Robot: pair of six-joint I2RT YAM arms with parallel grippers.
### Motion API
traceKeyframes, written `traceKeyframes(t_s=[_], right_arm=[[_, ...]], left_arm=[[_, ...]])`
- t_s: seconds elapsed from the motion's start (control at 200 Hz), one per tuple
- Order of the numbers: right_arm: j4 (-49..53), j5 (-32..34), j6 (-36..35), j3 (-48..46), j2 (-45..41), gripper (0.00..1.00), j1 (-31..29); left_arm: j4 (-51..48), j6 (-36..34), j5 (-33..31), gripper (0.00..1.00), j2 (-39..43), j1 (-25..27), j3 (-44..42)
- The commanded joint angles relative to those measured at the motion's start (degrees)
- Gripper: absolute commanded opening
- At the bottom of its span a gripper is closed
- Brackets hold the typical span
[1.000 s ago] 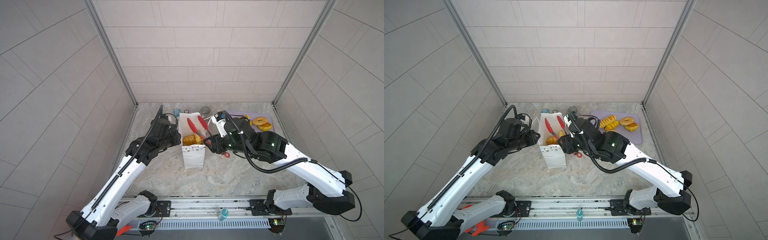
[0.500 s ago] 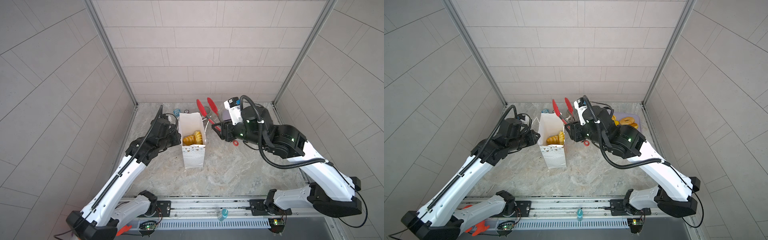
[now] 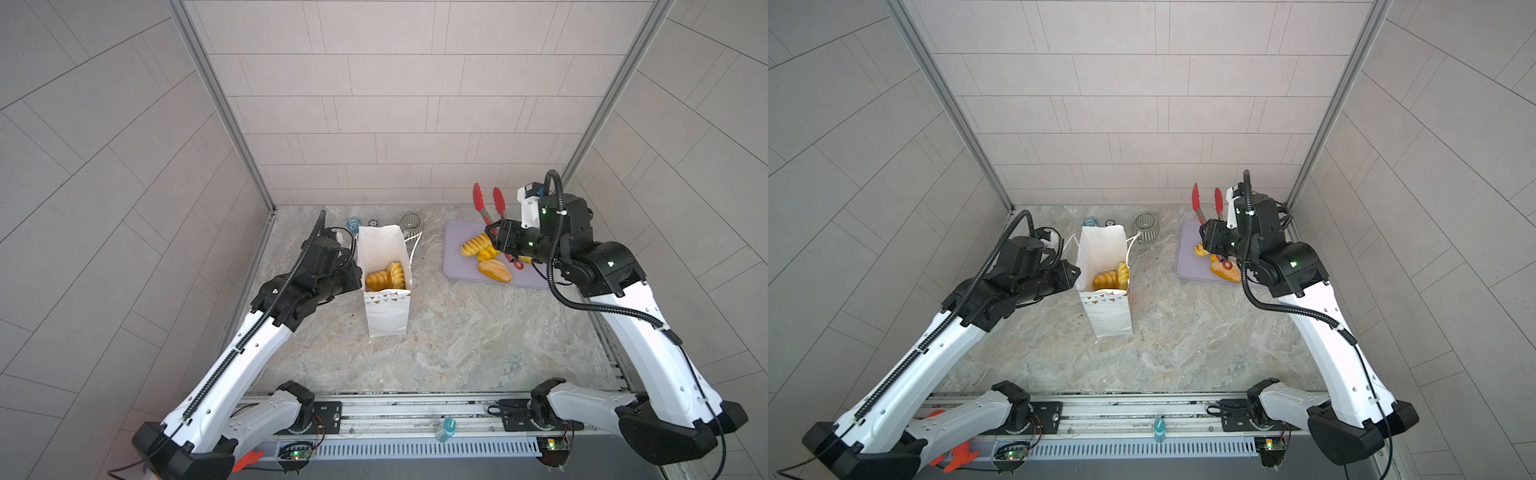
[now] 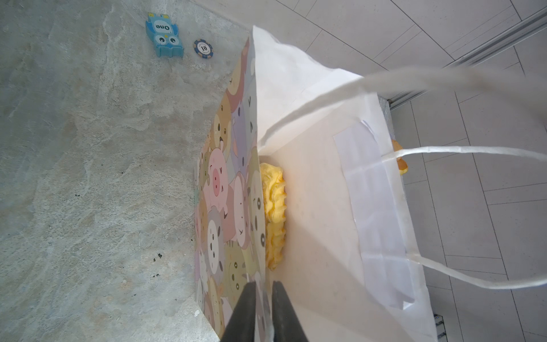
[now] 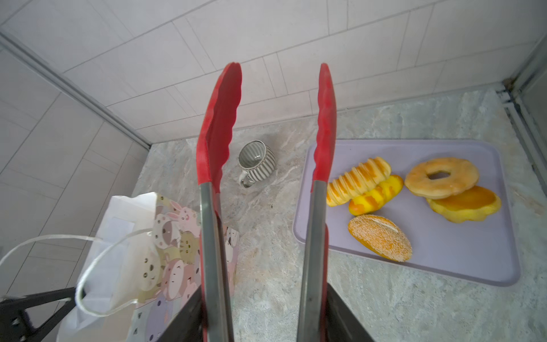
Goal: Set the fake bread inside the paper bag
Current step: 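Carry the empty tongs with the right gripper back toward the tray, then close the tongs on the last spiral yellow bread on the tray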
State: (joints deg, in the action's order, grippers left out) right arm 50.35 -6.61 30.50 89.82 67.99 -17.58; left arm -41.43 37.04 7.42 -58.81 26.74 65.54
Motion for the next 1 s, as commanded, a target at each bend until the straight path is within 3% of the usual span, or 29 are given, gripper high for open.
traceKeyframes(t_s=[0.0,0.195,0.395,0.62,0.996], right_arm=[[-4.1,-6.61,0.95,-3.31,-0.64,0.56,5.53],[-9.63,-11.29,2.48,-11.05,2.01,0.56,15.32],[-16.68,-15.96,5.46,-17.08,6.96,0.56,21.48],[-20.2,-19.29,7.29,-17.83,13.13,0.56,24.34],[-21.25,-19.2,8.01,-16.19,19.29,0.57,25.61]], left_arm=[[-0.57,-0.47,-0.65,0.18,0.22,-0.29,-0.1],[-0.58,-0.7,-0.35,0.18,0.23,-0.29,-0.17],[-0.41,-0.76,0.0,0.18,0.29,-0.29,-0.45],[-0.49,-0.91,-0.02,0.18,0.42,-0.28,-0.34],[-0.32,-1.0,0.23,0.18,0.32,-0.34,-0.63]])
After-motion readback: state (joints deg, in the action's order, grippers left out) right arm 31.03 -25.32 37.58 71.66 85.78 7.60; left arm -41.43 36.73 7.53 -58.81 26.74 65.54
